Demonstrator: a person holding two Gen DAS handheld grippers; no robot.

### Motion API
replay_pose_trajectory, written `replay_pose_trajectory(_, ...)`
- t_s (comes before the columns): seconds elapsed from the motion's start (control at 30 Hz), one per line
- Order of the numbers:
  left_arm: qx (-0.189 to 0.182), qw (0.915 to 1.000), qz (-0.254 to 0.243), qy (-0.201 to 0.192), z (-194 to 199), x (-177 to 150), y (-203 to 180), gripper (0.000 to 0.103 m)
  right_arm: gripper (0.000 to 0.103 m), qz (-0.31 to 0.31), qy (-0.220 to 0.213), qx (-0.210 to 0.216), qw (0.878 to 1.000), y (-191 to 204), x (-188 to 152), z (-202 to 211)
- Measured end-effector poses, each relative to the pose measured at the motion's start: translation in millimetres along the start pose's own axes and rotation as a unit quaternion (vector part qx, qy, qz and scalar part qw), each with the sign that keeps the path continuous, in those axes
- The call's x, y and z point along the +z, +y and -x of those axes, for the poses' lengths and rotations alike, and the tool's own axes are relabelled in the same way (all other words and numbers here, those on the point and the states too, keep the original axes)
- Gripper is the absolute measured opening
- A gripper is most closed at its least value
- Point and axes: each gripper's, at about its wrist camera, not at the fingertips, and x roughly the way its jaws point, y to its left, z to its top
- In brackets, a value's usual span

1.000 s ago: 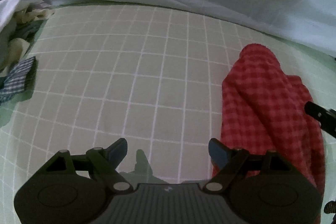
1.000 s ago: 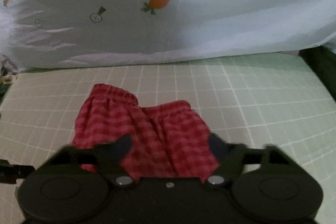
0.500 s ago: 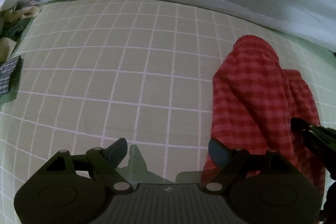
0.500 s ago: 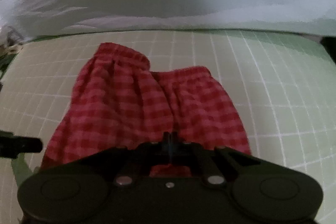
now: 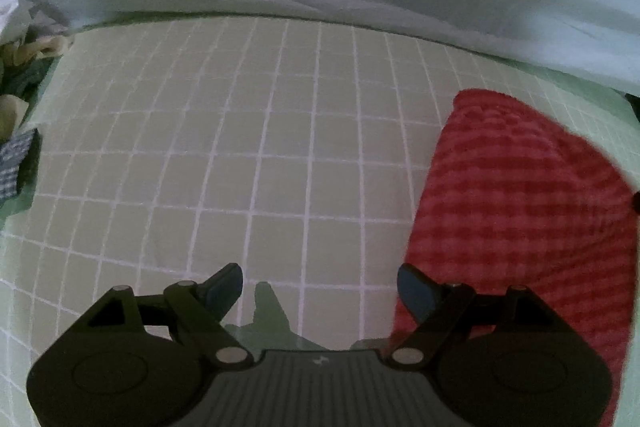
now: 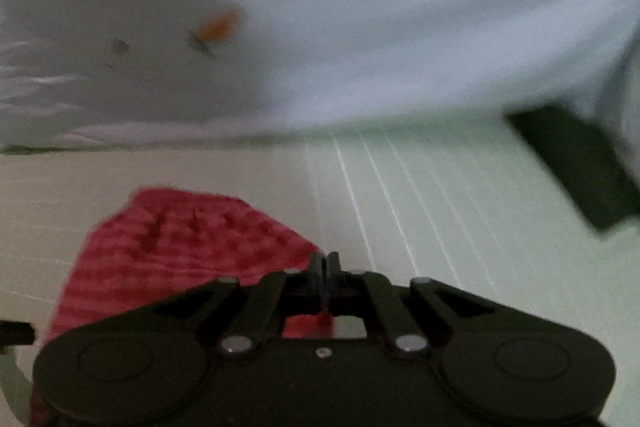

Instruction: Fold clothes

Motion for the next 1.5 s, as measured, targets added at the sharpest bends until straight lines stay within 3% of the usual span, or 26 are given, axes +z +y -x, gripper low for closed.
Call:
replay_pose_trajectory(0.03,-0.001,1.0000,-0.002,0.002,1,-2,0,0.085,0.017,-0.008,0.009,0.002,1.000,-5,-5,1)
replay_pose_trajectory(0.1,0.000,1.0000,-0.008,0.003,5,-9,2,0.085,0.046,-0.025,0.027,0.005,0.999,-14,-14,4)
replay_pose_trajectory(0.17,0.000,0.9999,-0.009,0.008,11,-21,4,0.085,0.054,-0.042,0.045,0.009,0.998,-23,-23,7)
replay_pose_trajectory(0.27,-0.002,0.9998,-0.010,0.016,22,-41,9,0.085,0.074,-0.055,0.074,0.012,0.996,-34,-42,16)
replay_pose_trajectory(0.3,-0.003,0.9998,-0.010,0.019,26,-47,11,0.085,0.075,-0.054,0.081,0.010,0.995,-35,-54,25)
replay_pose_trajectory(0.43,-0.004,0.9996,-0.006,0.029,40,-75,15,0.085,0.073,-0.068,0.118,0.019,0.990,-44,-94,49)
replay_pose_trajectory(0.53,-0.004,0.9994,0.003,0.034,49,-96,17,0.083,0.061,-0.063,0.133,0.038,0.988,-46,-113,57)
replay_pose_trajectory(0.6,-0.004,0.9992,0.009,0.038,56,-110,18,0.083,0.043,-0.056,0.142,0.047,0.987,-45,-124,60)
replay_pose_trajectory(0.73,-0.003,0.9989,0.019,0.042,69,-136,19,0.083,0.025,-0.016,0.129,0.058,0.990,-38,-137,67)
replay_pose_trajectory(0.8,0.000,0.9992,0.019,0.036,75,-141,18,0.083,0.003,0.010,0.116,0.056,0.992,-33,-138,70)
replay_pose_trajectory(1.0,0.003,0.9995,0.020,0.024,89,-153,10,0.083,0.002,0.064,0.069,0.052,0.994,-27,-131,89)
replay_pose_trajectory(1.17,0.005,0.9998,0.011,0.017,97,-160,2,0.083,0.001,0.072,0.037,0.058,0.995,-26,-120,115)
replay_pose_trajectory(1.27,0.005,0.9998,0.008,0.015,99,-162,0,0.083,0.003,0.082,0.036,0.059,0.994,-26,-120,120)
replay_pose_trajectory(1.33,0.004,0.9998,0.008,0.017,100,-164,0,0.083,0.011,0.076,0.052,0.059,0.994,-28,-123,116)
replay_pose_trajectory(1.4,0.002,0.9998,0.009,0.017,101,-166,-1,0.083,0.027,0.056,0.073,0.063,0.994,-32,-130,108)
replay_pose_trajectory(1.5,0.006,0.9998,0.009,0.016,103,-168,-2,0.083,0.038,0.037,0.087,0.069,0.993,-36,-138,103)
